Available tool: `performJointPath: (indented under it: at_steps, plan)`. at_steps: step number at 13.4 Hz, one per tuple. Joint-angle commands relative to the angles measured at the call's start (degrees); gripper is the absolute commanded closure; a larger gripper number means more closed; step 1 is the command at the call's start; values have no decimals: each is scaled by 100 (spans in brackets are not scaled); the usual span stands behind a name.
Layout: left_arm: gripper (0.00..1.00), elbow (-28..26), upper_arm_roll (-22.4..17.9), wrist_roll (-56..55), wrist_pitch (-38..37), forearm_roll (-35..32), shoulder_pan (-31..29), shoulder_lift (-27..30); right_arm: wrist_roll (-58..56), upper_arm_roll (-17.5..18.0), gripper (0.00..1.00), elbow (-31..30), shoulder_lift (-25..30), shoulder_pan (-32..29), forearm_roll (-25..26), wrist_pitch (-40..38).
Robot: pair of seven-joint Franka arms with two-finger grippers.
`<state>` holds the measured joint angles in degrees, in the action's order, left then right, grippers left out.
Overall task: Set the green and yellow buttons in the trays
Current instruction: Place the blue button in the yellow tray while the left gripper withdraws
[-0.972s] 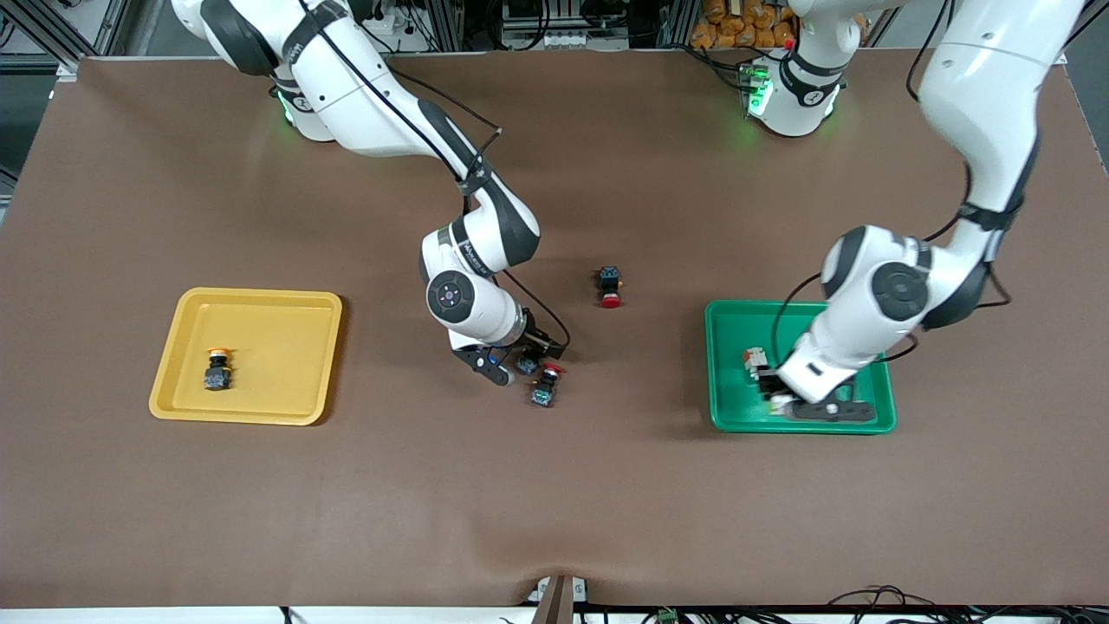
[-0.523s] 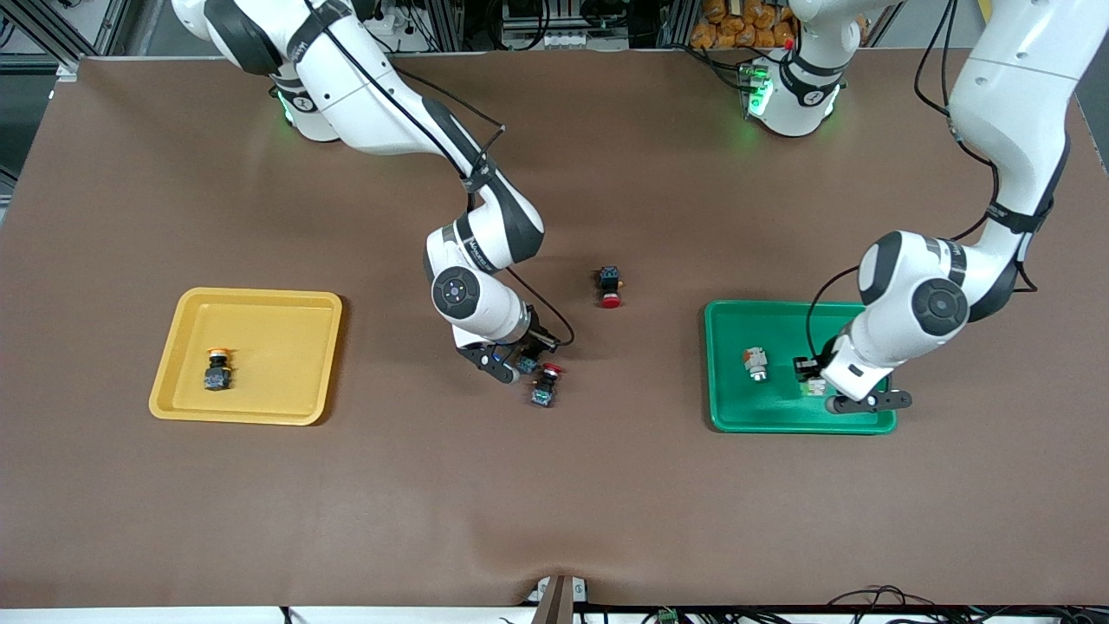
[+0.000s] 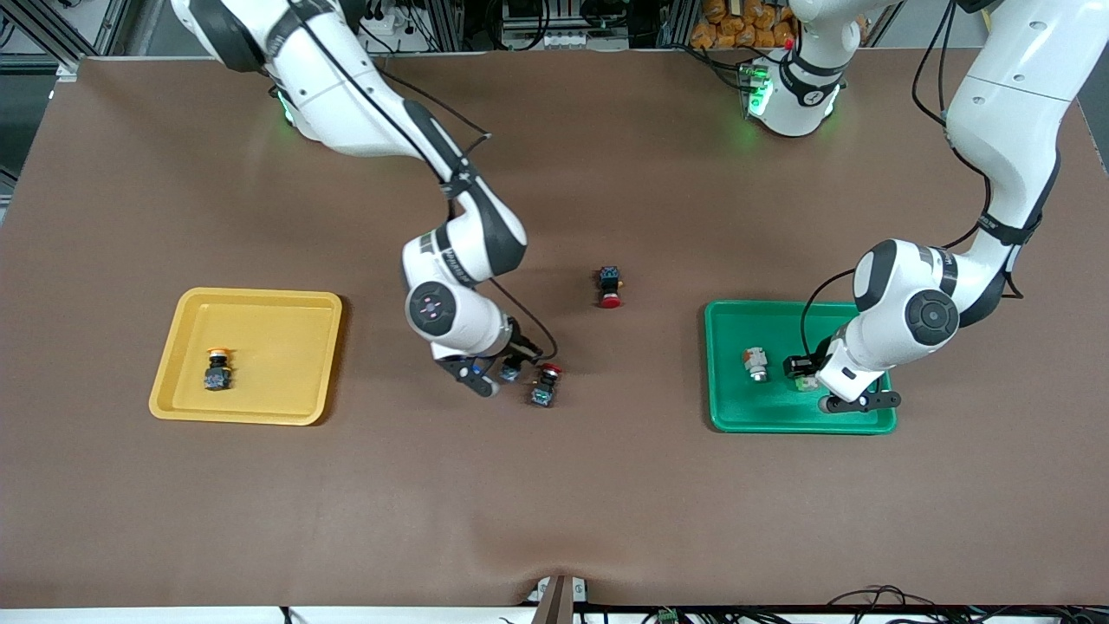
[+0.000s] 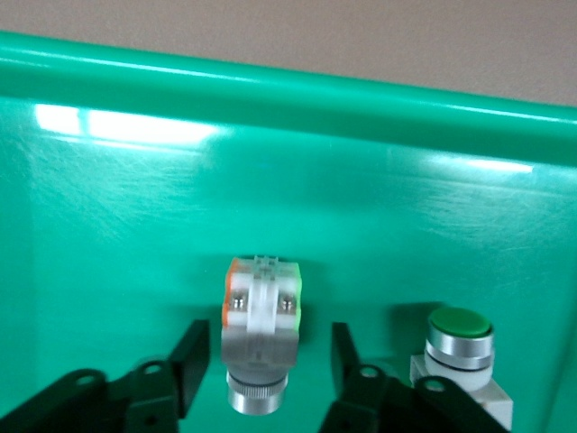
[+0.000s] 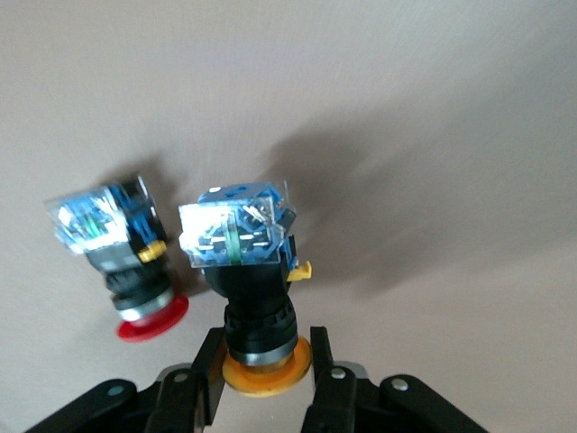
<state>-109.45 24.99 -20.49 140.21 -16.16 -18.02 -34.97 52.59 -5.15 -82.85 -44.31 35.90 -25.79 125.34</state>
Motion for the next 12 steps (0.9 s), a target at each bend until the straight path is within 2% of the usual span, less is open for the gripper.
performJointPath:
  at_steps: [1,3,5,8,10,12]
  plan:
    - [0,247,68,-78,-501,-150,-44,289,-667,-126,100,-100,667,-538,100,-946]
    - [0,677,137,-69,-1081,-150,-35,368,-1319,-232,100,-91,975,-986,144,-1694]
    - [0,1073,252,-69,-1477,-150,-44,368,-2038,-399,100,-91,1186,-1321,668,-2493]
    - [0,1679,323,-52,-2320,-150,-35,482,-2830,-426,100,-144,1258,-1962,1232,-3207]
    - [0,1961,462,-52,-2847,-150,-61,596,-3665,-426,100,-318,1240,-2384,1365,-3384]
    - [0,2111,463,-34,-3043,-89,-123,772,-4298,-426,100,-679,1188,-2727,1576,-3297]
